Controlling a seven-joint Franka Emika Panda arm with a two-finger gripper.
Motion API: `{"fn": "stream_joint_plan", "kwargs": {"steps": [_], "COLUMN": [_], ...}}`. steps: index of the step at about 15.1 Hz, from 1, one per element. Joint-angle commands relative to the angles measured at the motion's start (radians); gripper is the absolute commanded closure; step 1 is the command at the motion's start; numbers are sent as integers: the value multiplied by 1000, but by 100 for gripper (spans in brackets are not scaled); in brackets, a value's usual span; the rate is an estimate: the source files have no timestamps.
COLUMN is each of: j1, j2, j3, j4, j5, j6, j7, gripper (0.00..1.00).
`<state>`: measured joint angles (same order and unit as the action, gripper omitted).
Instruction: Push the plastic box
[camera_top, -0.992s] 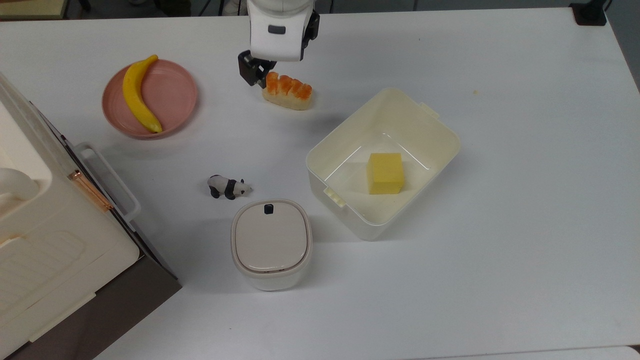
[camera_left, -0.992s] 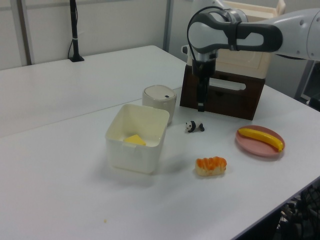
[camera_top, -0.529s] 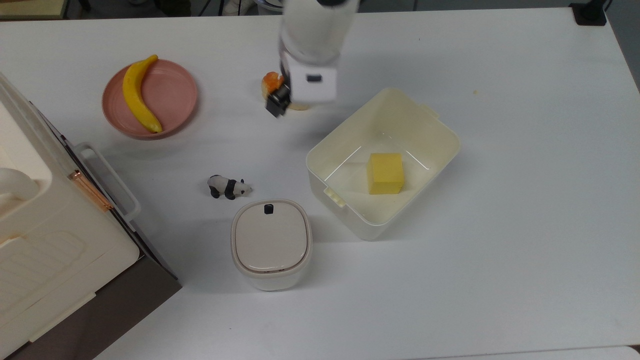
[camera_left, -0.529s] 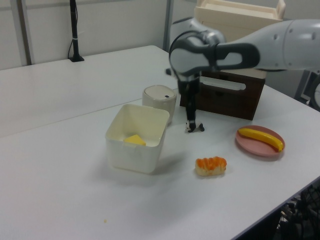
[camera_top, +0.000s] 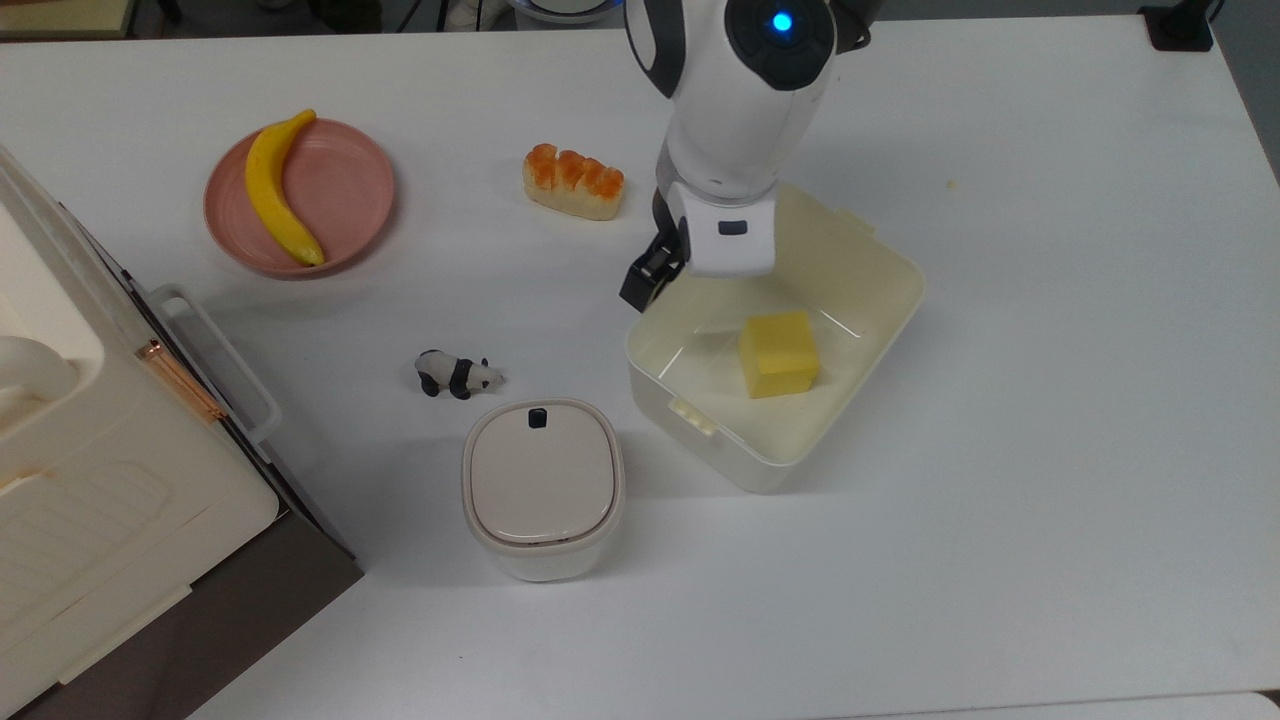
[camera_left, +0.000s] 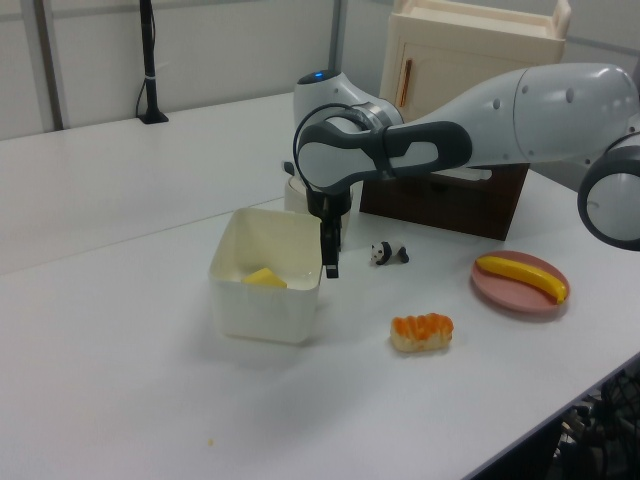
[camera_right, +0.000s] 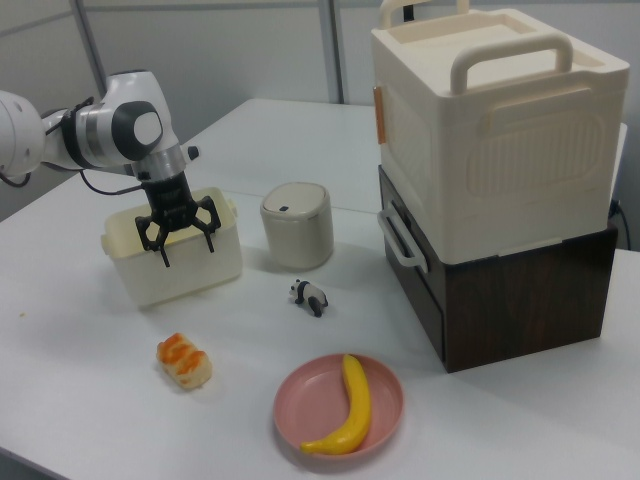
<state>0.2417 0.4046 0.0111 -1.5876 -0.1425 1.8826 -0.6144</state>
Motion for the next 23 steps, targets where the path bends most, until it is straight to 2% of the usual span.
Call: {"fn": "stream_joint_plan", "kwargs": {"steps": [1,8,12,16,19,21,23], "j1": [53,59,36,-112,-205,-216,-217], "j2": [37,59,-19,-147,-217,-242,-242], "j3": [-26,-26,-23,49,90,84,76], "j4": [18,97,65,38,43,43,41], "j5": [-34,-77,-62,-51,20,69,72], "j6": [87,113,75,-69,-161,-169,-187], "j7": [51,50,82,257,442,559,630], "gripper": [2,0,0,0,0,0,0]}}
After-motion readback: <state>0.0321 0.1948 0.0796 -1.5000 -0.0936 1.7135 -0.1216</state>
